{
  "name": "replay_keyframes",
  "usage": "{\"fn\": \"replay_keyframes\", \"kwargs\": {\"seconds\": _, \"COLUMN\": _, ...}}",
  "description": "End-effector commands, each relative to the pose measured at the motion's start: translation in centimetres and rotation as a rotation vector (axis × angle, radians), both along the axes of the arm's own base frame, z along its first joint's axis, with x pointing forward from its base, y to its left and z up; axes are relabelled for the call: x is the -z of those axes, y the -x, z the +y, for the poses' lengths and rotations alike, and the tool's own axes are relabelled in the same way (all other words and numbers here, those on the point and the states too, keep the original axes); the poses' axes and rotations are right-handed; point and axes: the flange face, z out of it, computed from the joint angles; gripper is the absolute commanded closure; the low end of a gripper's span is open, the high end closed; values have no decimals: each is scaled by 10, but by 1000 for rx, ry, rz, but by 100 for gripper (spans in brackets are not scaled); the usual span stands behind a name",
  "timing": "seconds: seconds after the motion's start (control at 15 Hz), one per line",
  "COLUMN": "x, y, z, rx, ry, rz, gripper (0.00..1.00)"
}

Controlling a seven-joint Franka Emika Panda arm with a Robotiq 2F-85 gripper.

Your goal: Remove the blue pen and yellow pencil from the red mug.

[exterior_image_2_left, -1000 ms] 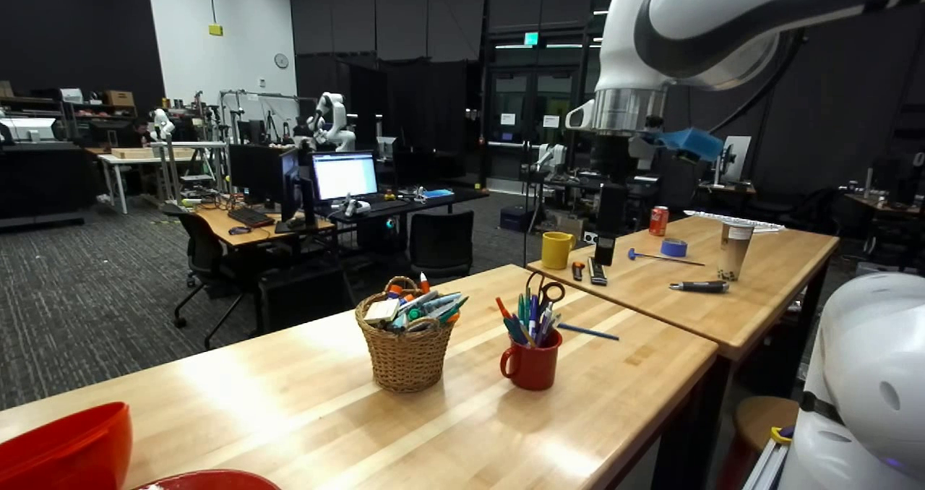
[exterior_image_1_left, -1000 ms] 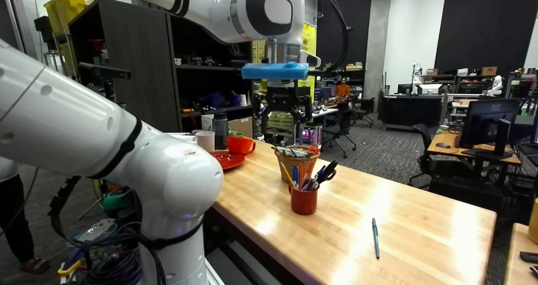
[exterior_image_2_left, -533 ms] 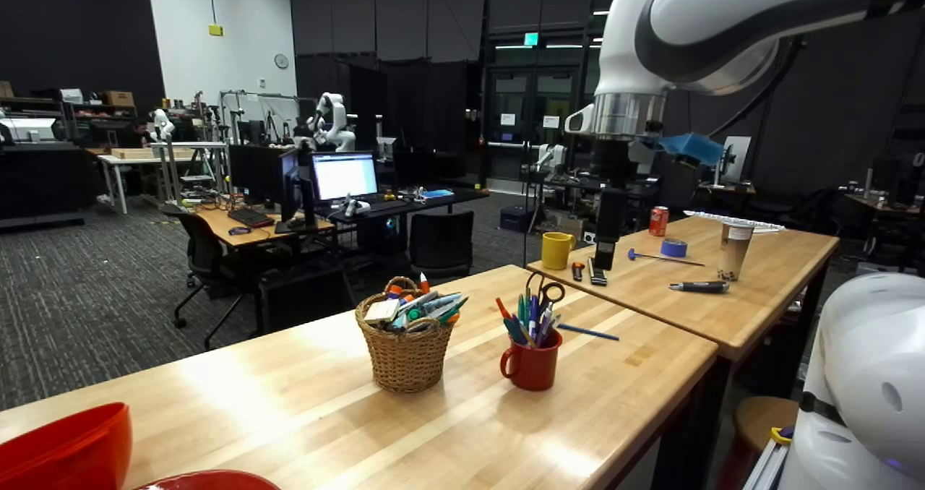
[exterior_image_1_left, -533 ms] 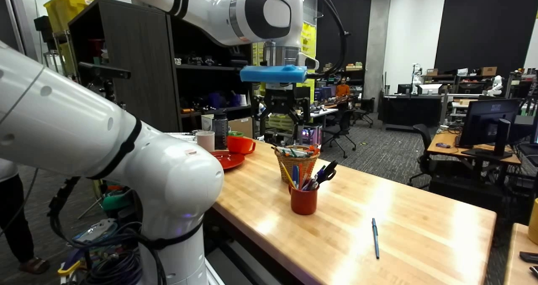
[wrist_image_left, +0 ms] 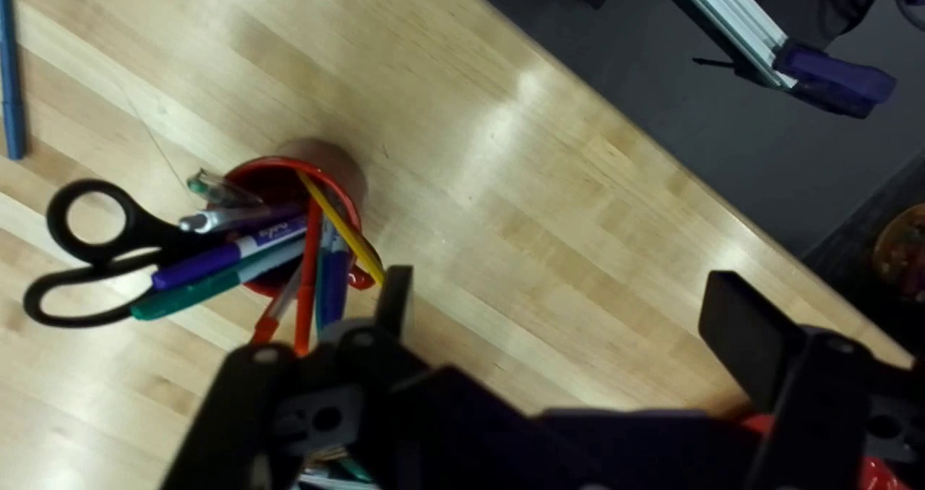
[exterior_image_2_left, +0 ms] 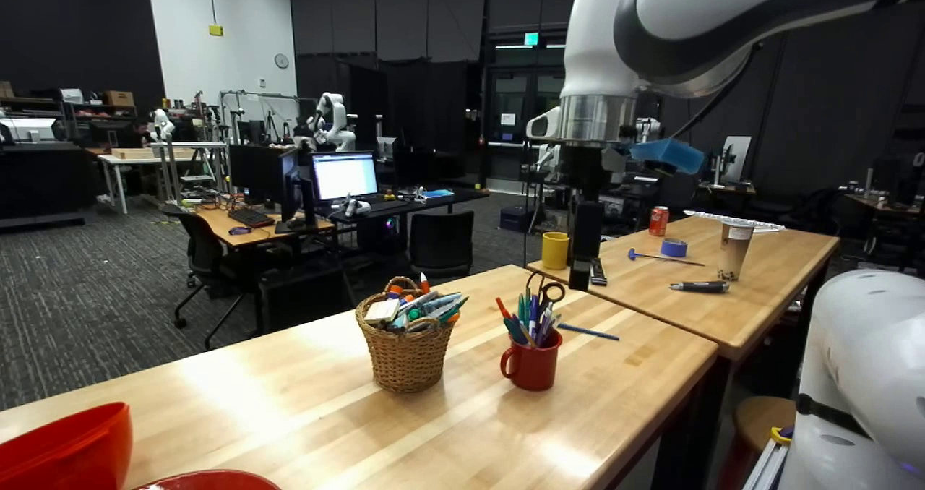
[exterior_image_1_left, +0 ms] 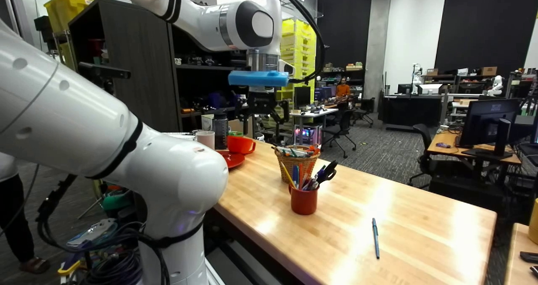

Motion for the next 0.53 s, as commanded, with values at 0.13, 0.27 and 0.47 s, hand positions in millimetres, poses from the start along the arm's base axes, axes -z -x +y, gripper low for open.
{"fn": "replay_keyframes", "kwargs": {"seconds": 0.13, "x": 18, "y": -26, "z": 27, "rx": -23, "ry": 57, "rz": -67, "gripper": 0}}
{"fn": "replay_keyframes", "kwargs": {"seconds": 0.27, "x": 29, "y": -36, "z": 28, "rx": -16, "ry": 68, "rz": -65, "gripper": 0}}
{"fn": "replay_keyframes", "kwargs": {"seconds": 0.47, "x": 47, "y": -47, "z": 27, "rx": -1, "ry": 107, "rz": -52, "gripper": 0}}
